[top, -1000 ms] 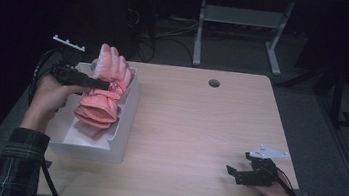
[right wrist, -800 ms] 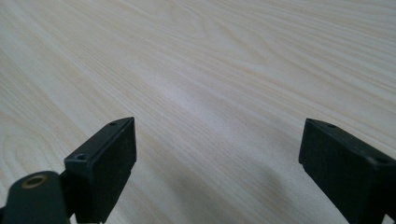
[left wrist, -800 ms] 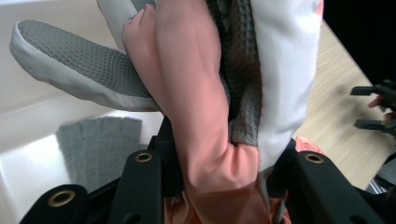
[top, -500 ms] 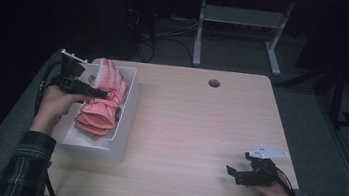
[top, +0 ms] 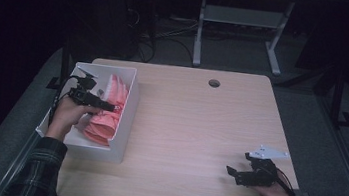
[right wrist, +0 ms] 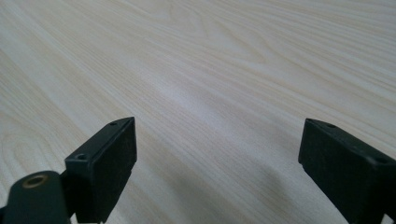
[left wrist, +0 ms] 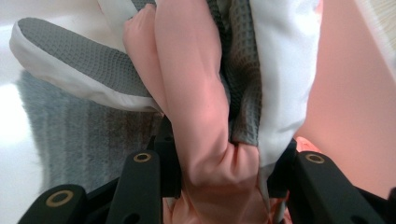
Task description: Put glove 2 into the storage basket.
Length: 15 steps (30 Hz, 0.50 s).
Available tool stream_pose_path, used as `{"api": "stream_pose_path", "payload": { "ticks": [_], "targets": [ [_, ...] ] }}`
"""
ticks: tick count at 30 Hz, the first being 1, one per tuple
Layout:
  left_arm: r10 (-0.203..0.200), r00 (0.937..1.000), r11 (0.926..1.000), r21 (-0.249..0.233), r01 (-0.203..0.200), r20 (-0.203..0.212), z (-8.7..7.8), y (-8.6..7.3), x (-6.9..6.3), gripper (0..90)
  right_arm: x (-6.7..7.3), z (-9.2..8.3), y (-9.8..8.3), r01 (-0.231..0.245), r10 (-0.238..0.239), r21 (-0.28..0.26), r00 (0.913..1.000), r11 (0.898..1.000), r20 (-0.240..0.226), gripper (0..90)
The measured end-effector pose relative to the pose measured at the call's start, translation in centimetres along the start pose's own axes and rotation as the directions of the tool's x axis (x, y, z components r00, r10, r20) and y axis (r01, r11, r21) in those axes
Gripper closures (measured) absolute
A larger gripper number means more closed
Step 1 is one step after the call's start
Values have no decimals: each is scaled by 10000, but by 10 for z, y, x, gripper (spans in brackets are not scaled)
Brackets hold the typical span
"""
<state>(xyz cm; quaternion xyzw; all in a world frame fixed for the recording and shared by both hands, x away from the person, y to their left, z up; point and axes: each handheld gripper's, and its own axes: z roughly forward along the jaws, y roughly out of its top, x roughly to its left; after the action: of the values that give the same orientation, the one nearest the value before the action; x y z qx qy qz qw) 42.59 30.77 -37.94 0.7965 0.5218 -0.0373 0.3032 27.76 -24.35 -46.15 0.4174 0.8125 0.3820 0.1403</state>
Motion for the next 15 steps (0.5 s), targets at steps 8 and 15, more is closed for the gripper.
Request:
{"api": "stream_pose_path", "payload": {
  "ticks": [8, 15],
  "targets": [
    [-167, 9998, 9997, 199, 164, 148, 19, -5, 7, 544, -2, 0, -1, -71, 71, -64, 10000, 10000, 3, 111],
    [99, 9999, 9999, -138, -101, -128, 14, -6, 7, 324, -3, -1, -2, -82, 81, -96, 9999, 9999, -91, 114]
  ]
}}
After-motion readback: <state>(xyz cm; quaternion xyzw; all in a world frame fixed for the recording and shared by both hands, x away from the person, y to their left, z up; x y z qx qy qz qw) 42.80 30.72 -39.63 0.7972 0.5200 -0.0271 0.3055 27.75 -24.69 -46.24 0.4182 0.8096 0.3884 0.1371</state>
